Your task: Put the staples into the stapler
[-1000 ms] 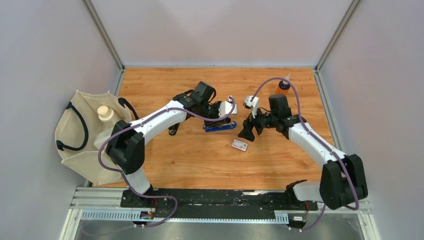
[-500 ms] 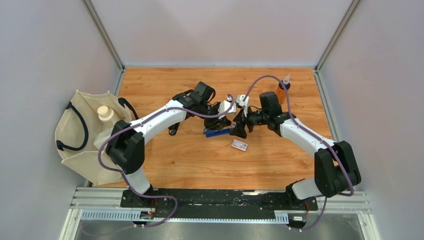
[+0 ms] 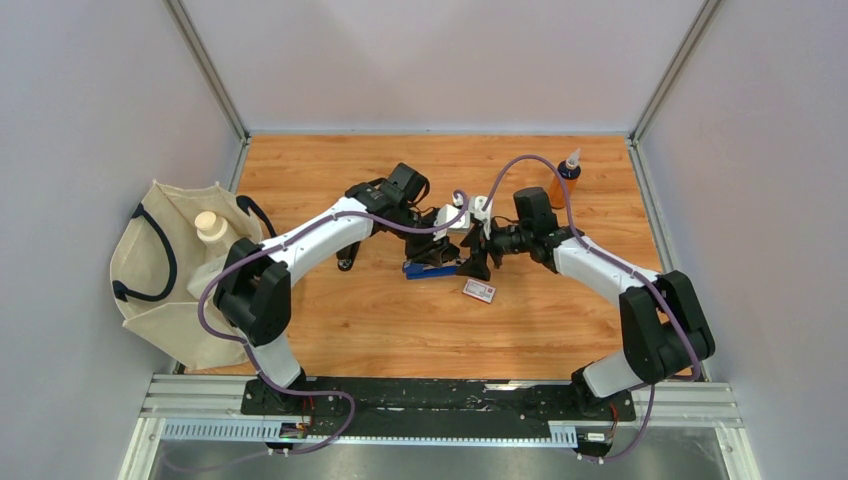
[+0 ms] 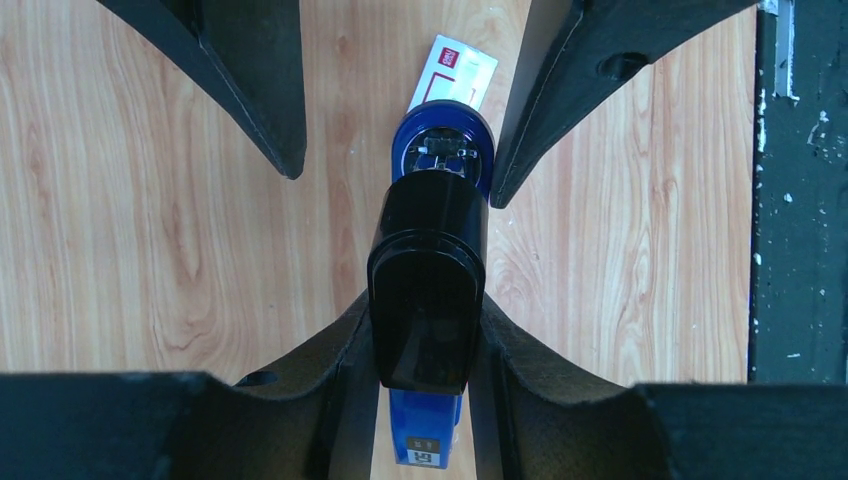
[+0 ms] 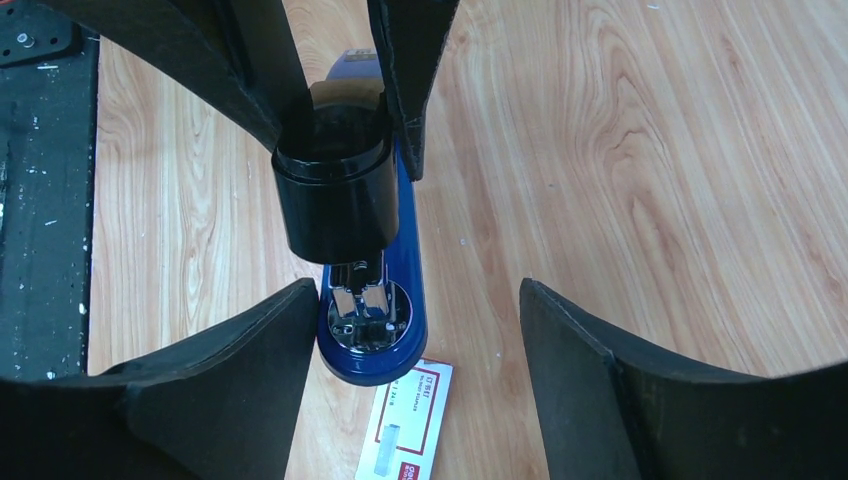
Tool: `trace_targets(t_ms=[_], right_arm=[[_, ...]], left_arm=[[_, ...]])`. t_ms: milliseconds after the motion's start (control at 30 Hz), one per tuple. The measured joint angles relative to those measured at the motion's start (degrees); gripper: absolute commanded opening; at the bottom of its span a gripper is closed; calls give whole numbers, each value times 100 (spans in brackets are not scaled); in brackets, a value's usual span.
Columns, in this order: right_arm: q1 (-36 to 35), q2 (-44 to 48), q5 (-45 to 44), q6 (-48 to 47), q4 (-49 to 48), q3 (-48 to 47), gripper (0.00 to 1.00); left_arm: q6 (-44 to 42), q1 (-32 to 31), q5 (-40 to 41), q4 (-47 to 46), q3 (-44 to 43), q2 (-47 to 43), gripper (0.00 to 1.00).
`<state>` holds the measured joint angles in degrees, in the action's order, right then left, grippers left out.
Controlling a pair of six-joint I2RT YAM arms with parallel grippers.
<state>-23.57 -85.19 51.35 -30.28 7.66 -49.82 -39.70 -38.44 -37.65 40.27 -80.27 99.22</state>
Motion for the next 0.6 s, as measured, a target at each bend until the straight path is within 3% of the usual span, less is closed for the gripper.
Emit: trace_targets(t_ms=[600], right_arm=[[-94, -37, 131, 114, -11, 2, 87]], left_arm=[[-7, 28, -219, 284, -81, 7, 0]])
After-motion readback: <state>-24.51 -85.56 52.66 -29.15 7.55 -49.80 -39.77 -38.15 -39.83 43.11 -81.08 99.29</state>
